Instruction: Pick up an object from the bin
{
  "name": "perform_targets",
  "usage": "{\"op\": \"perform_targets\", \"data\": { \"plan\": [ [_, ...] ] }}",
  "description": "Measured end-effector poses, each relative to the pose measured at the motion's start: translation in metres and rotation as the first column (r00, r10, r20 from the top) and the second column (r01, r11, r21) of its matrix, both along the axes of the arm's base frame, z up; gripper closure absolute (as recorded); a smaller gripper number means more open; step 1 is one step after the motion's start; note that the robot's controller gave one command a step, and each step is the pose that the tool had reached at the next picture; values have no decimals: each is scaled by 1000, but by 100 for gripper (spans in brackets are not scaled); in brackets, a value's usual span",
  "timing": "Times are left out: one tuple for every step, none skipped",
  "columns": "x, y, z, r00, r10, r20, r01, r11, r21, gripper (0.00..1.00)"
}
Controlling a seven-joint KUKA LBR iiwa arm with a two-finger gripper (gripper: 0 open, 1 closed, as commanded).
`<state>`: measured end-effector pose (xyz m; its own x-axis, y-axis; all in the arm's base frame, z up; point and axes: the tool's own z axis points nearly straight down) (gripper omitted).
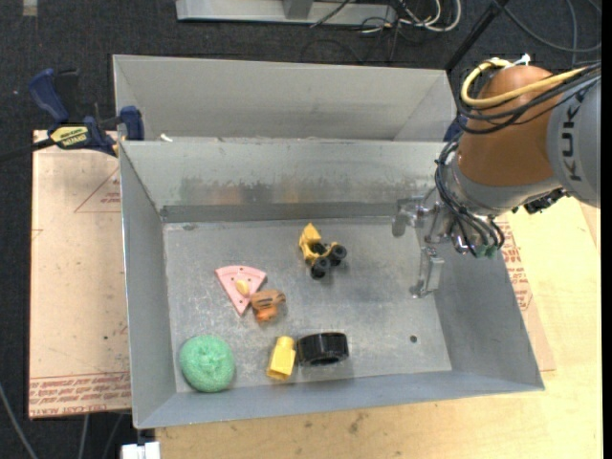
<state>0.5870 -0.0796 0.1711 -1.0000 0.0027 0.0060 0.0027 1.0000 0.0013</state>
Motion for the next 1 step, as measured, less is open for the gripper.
{"op": "perform_targets", "data": {
  "plan": [
    [1,0,5,1000,2,8,-2,1000,-1,0]
  ]
}}
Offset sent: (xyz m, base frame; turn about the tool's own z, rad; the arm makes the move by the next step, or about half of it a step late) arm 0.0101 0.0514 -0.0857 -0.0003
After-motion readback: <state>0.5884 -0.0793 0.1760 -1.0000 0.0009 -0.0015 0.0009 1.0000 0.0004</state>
